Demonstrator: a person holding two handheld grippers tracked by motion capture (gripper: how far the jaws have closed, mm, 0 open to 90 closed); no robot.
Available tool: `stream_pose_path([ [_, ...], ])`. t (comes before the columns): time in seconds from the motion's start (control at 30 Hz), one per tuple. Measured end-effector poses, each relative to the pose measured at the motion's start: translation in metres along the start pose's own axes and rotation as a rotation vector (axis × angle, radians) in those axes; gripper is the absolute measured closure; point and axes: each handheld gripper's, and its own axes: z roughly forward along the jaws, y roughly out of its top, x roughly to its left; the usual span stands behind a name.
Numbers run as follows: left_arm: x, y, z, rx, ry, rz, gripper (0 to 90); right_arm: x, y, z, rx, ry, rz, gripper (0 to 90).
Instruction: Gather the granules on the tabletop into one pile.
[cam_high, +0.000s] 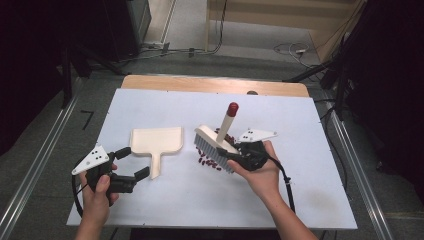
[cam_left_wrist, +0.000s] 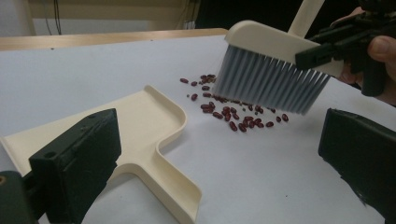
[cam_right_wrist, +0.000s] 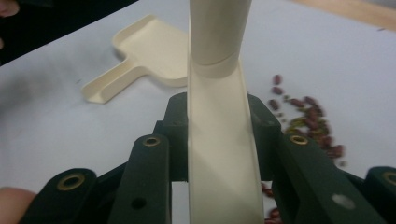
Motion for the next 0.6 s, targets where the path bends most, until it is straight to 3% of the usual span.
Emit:
stream_pose_path([
  [0.1,0.000,0.000,0.000,0.000,0.002,0.000,0.0,0.010,-0.003,0.012,0.018,0.048,0.015,65.7],
  [0.23,0.001,-0.001,-0.001,-0.002,0.007,-0.005,0.0,0.013,-0.006,0.028,0.052,0.032,0.010,65.8],
  [0.33,0.002,-0.001,-0.002,0.000,0.005,-0.007,0.0,0.007,-0.010,0.036,0.061,0.009,0.023,65.8],
  [0.6,0.003,-0.001,-0.001,-0.002,0.006,-0.012,0.0,-0.014,-0.009,0.034,0.057,-0.045,0.046,65.8],
])
